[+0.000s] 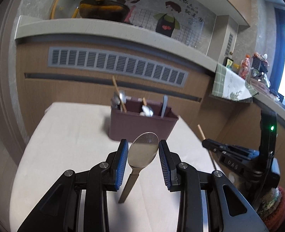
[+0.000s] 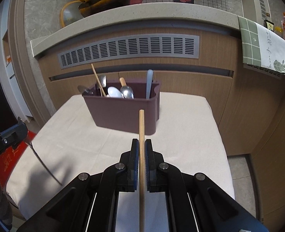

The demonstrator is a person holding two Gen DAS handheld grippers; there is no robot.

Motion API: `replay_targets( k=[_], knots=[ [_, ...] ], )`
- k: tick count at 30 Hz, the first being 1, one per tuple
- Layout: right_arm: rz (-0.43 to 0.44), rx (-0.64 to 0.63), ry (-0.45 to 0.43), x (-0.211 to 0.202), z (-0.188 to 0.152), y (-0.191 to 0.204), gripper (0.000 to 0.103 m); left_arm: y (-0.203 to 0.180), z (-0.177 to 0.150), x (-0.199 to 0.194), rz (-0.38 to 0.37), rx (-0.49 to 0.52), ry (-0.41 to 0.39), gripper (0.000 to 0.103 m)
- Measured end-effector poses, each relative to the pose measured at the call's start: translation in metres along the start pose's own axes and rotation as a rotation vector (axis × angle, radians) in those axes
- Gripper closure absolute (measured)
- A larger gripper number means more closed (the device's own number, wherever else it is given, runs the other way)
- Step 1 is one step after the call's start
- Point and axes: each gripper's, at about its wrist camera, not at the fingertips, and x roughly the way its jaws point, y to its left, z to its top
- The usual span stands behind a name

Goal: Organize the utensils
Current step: 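Lift the brown spoon and chopstick and carry them over the maroon holder, then lower both utensils into the holder and open both tools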

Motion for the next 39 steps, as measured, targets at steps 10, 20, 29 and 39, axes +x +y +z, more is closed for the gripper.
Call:
replay_targets(
  k=[10,20,29,39],
  knots=[
    [0.052,0.022,-0.278,-0.037,0.115,-0.005,0.098,-0.008,0.134,0.003,-0.171,0.027,-0.147,0.070],
    [0.145,0.051,-0.589,-0.033,0.184,0.007,0.098,0.020,0.187,0.064,-0.212,-0.067,-0.198,0.070],
    [0.160,0.054,-0.492,0.048,0.182,0.005,0.098,0.047,0.168,0.138,-0.228,-0.121,-0.083,0.070],
    [0.058,0.024,-0.473,0.091,0.159,0.001,0.098,0.060,0.141,0.175,-0.227,-0.169,0.005,0.070]
  ],
)
